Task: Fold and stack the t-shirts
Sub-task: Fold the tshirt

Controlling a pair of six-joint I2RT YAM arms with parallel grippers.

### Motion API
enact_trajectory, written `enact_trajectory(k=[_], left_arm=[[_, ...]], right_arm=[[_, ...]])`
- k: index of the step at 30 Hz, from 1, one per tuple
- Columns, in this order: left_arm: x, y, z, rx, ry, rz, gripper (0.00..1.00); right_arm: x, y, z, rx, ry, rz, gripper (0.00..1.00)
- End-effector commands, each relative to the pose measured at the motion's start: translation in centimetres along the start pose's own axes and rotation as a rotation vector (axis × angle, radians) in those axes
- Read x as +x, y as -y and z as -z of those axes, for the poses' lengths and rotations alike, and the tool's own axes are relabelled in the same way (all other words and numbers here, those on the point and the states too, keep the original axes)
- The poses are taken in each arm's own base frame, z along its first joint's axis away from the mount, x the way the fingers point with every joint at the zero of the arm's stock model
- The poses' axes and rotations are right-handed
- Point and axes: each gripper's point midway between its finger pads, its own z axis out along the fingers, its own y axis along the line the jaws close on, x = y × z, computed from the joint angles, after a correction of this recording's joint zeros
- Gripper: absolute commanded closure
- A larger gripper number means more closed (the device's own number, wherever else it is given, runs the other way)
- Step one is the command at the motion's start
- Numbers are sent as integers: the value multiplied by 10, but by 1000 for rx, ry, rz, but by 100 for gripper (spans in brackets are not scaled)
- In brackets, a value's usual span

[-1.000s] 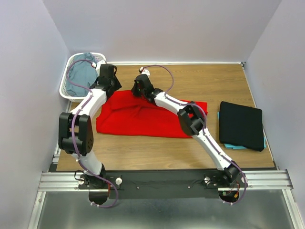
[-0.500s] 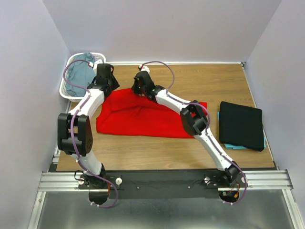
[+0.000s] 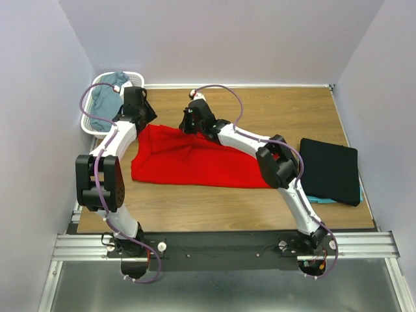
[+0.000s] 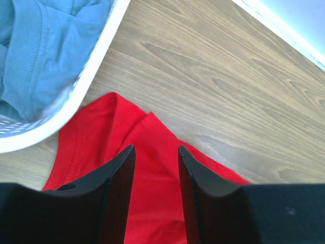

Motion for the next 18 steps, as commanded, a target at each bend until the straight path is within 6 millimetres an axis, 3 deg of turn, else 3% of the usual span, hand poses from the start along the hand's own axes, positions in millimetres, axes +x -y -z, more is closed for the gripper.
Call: enact_trajectory(k=[1,9,18], left_arm=[[-13,7,5,51,20,-1,53],[-4,5,1,52,-8,-3,53],[3,1,6,50,-17,-6,53]], right_arm=[[0,-40,31,-95,23,30,100],[18,-70,69,-144,28,52,100],[48,-76,91,-154,3,64,100]])
